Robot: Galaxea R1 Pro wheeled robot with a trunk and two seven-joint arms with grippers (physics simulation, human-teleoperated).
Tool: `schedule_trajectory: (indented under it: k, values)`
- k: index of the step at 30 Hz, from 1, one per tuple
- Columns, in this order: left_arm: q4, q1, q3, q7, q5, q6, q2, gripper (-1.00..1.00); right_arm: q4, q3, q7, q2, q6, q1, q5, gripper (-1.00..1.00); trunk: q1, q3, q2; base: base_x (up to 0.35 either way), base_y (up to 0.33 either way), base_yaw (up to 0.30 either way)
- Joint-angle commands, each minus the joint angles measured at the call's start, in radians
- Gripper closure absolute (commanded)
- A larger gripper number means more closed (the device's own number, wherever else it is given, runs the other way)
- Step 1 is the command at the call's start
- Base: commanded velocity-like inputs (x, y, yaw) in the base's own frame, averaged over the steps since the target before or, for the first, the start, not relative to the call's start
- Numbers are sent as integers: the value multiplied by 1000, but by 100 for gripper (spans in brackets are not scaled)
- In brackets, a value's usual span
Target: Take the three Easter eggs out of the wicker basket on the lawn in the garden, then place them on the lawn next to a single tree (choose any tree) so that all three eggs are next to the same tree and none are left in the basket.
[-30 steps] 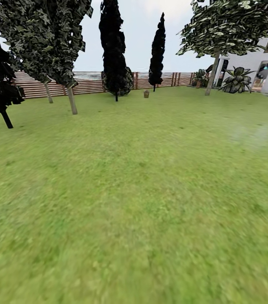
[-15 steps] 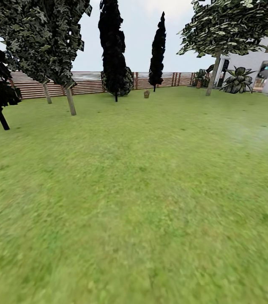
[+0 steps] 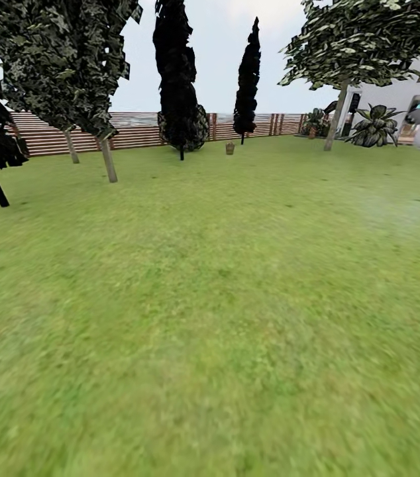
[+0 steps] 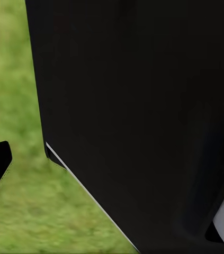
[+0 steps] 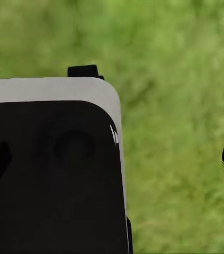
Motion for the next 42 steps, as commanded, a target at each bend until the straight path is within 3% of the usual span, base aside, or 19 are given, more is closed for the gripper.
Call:
schedule_trajectory:
  k: [1,42]
  values:
    - [-2,1,0,-1,3,0,0,-100,1,-5,0,0,-4,0,-2,-100,1,-1,0,341,0,0]
    - [-2,1,0,-1,3,0,0,-100,1,-5,0,0,-4,0,-2,-100,1,-1,0,341,0,0]
